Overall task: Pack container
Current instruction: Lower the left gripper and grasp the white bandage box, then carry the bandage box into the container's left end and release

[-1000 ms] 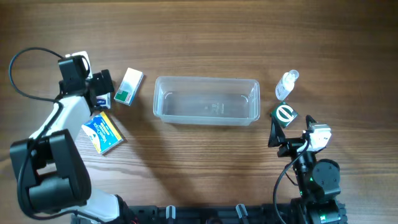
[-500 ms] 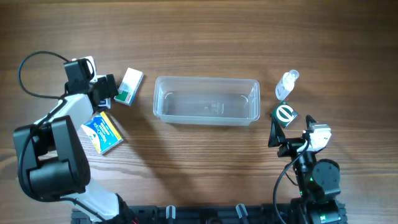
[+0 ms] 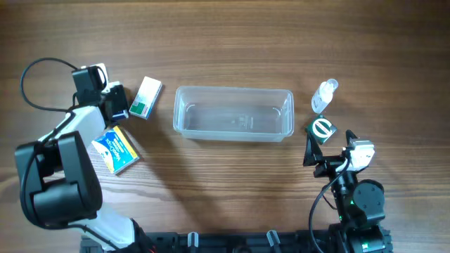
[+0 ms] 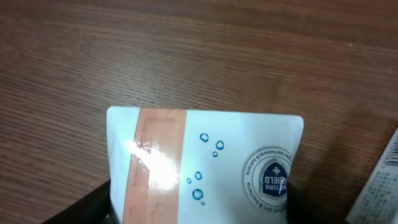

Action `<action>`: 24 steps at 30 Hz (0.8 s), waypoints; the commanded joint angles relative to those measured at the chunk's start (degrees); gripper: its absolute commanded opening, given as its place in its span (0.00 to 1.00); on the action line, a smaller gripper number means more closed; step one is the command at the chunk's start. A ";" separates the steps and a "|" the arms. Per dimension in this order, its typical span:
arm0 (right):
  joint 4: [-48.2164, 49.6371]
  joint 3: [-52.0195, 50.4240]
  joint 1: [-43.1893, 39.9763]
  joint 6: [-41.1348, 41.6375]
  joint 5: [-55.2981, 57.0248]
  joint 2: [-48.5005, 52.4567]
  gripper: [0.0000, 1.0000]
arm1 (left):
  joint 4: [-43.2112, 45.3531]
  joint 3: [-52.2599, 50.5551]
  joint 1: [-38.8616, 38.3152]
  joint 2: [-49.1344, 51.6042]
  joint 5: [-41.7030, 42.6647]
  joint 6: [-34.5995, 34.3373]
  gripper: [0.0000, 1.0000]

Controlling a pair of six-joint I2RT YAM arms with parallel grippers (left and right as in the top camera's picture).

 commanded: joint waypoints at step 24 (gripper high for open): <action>0.28 -0.22 -0.22 -0.61 -0.72 -0.15 1.00 | -18.64 0.17 -33.81 -32.52 4.94 -13.44 0.52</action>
